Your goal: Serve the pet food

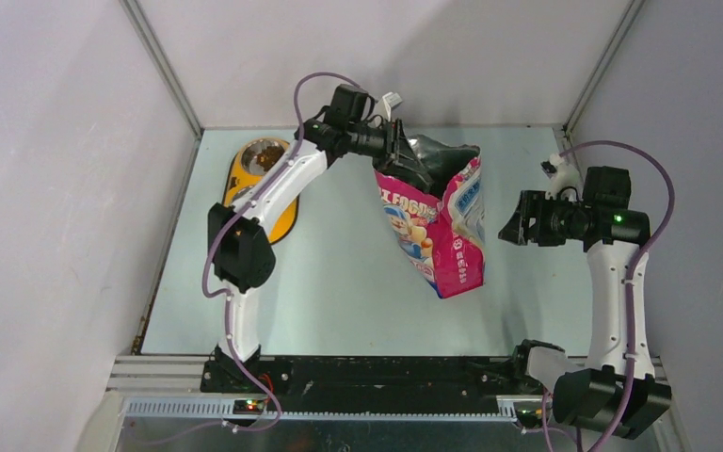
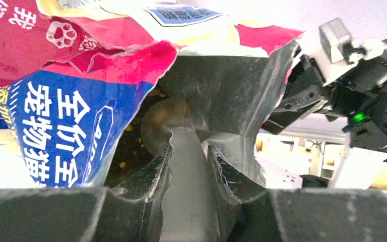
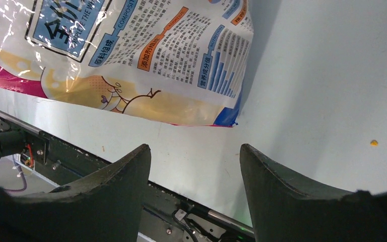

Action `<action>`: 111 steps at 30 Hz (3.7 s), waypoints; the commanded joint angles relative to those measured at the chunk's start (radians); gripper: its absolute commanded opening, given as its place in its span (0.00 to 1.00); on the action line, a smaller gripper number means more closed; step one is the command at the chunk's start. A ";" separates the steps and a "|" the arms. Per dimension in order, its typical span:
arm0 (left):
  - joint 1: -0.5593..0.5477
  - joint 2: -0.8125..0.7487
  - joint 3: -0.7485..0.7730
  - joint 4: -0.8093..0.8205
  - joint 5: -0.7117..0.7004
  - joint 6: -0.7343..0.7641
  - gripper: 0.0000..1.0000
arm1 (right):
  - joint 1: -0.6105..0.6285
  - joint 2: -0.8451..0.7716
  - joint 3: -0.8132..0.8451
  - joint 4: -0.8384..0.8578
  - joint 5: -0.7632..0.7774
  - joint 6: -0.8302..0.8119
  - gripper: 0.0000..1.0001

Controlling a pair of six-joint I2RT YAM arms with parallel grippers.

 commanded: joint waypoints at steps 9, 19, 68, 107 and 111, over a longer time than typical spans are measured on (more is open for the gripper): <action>0.054 -0.167 0.006 0.092 0.047 -0.094 0.00 | -0.012 -0.004 0.049 -0.008 0.018 -0.028 0.68; 0.099 -0.252 -0.156 0.235 -0.028 -0.257 0.00 | -0.023 -0.021 0.076 -0.031 0.085 -0.069 0.68; 0.254 -0.289 -0.752 1.558 0.004 -1.101 0.00 | -0.050 -0.022 0.115 -0.100 0.125 -0.118 0.69; 1.204 -1.030 -1.429 0.977 -0.249 -0.603 0.00 | -0.049 -0.110 0.122 -0.096 -0.109 -0.094 0.78; 1.228 -1.036 -1.459 0.930 -0.290 -0.509 0.00 | -0.049 -0.113 0.122 -0.098 -0.116 -0.091 0.78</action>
